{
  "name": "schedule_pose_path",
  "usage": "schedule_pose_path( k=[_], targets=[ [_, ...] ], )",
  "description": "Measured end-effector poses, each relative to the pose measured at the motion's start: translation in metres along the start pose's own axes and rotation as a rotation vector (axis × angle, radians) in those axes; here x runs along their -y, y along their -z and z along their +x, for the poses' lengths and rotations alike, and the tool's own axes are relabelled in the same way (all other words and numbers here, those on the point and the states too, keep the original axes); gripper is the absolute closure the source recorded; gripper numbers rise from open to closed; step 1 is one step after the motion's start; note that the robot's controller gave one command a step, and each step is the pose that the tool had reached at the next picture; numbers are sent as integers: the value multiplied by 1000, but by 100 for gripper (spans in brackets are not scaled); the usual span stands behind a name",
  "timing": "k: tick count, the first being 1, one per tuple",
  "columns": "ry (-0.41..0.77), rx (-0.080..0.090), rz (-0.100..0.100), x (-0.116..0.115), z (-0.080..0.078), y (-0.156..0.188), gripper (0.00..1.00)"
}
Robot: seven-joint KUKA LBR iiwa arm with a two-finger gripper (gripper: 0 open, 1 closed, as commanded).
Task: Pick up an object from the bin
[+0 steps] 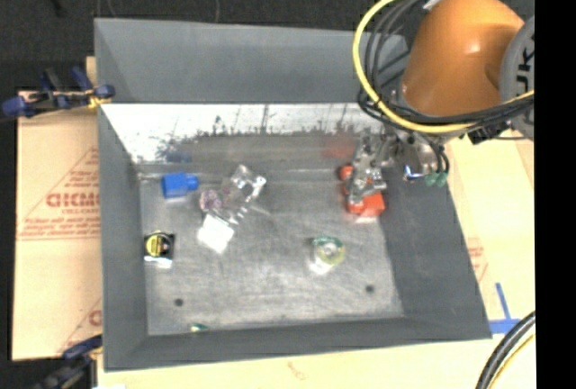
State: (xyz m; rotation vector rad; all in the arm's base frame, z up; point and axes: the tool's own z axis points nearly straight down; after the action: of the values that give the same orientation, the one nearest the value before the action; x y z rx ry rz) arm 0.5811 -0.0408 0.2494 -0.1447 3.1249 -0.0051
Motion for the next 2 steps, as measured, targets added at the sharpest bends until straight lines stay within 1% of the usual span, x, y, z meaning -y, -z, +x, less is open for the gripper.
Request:
schedule_pose_path(
  k=[1, 2],
  targets=[
    [51, -18, -4, 4, 19, -87, 100],
    [51, -9, -2, 4, 16, -82, 0]
  ],
)
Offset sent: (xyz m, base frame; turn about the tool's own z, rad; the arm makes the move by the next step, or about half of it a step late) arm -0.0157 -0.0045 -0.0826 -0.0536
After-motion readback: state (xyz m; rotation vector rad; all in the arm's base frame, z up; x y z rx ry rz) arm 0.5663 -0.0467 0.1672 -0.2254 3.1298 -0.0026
